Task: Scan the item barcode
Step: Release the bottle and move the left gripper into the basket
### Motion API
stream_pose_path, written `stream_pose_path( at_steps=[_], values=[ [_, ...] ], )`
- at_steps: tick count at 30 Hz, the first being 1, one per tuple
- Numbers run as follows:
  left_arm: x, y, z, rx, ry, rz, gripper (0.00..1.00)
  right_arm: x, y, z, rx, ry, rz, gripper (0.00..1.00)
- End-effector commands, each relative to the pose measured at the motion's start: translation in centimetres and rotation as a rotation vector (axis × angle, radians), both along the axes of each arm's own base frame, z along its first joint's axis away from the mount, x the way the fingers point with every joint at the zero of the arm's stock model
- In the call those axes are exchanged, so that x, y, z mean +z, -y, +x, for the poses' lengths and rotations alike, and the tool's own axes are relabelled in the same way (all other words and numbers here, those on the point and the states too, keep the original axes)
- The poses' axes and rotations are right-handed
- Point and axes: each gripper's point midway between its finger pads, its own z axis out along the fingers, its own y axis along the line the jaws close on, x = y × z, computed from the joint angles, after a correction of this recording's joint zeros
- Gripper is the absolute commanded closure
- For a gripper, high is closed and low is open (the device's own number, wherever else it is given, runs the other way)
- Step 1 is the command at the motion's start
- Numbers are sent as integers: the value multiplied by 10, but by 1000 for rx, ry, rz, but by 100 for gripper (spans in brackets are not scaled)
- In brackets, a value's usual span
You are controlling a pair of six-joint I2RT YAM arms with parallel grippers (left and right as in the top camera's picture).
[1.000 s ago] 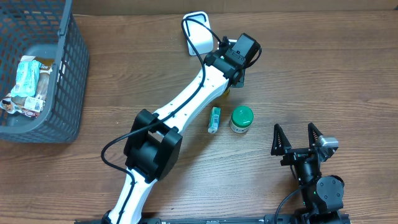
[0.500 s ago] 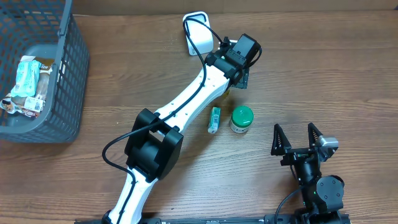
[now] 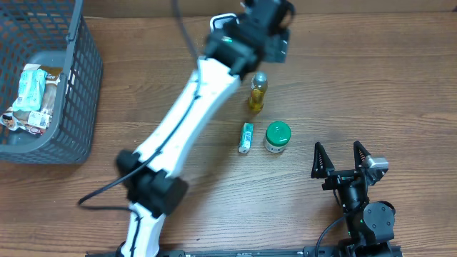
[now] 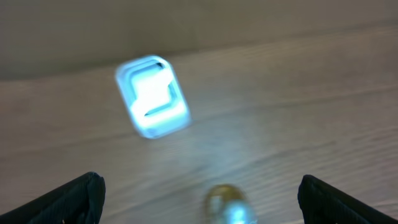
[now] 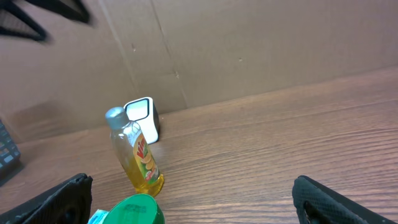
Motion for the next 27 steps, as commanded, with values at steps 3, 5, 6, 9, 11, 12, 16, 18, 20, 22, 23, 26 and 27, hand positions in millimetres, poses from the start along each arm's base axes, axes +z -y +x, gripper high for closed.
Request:
stream_pose_path(
  at_steps=[3,5,6,9,11,12,16,18,20,22,23,26,27],
  values=[
    [75,-85,-11,37,130,122,0,-2,0,0,2,3,-4,0],
    [87,-109,-15,74,141,126,0,-2,0,0,2,3,-4,0],
    [93,-123,-17,100,146,124,0,-2,0,0,2,3,-4,0],
    [109,-162,-22,174,164,117,0,-2,0,0,2,3,-4,0],
    [116,-188,-24,228,171,116,0,-2,0,0,2,3,-4,0],
    [119,-201,-26,255,172,118,0,-2,0,0,2,3,-4,0],
    [120,-246,-30,339,159,145,0,-2,0,0,2,3,-4,0],
    [120,-269,-30,385,151,156,0,-2,0,0,2,3,-4,0],
    [120,-291,-31,435,148,159,0,-2,0,0,2,3,-4,0],
    [121,-320,-33,500,149,163,0,-2,0,0,2,3,-4,0],
    [121,-332,-35,528,149,162,0,-2,0,0,2,3,-4,0],
    [120,-360,-38,570,142,138,0,-2,0,0,2,3,-4,0],
    [119,-372,-39,591,141,130,0,-2,0,0,2,3,-4,0]
  ],
)
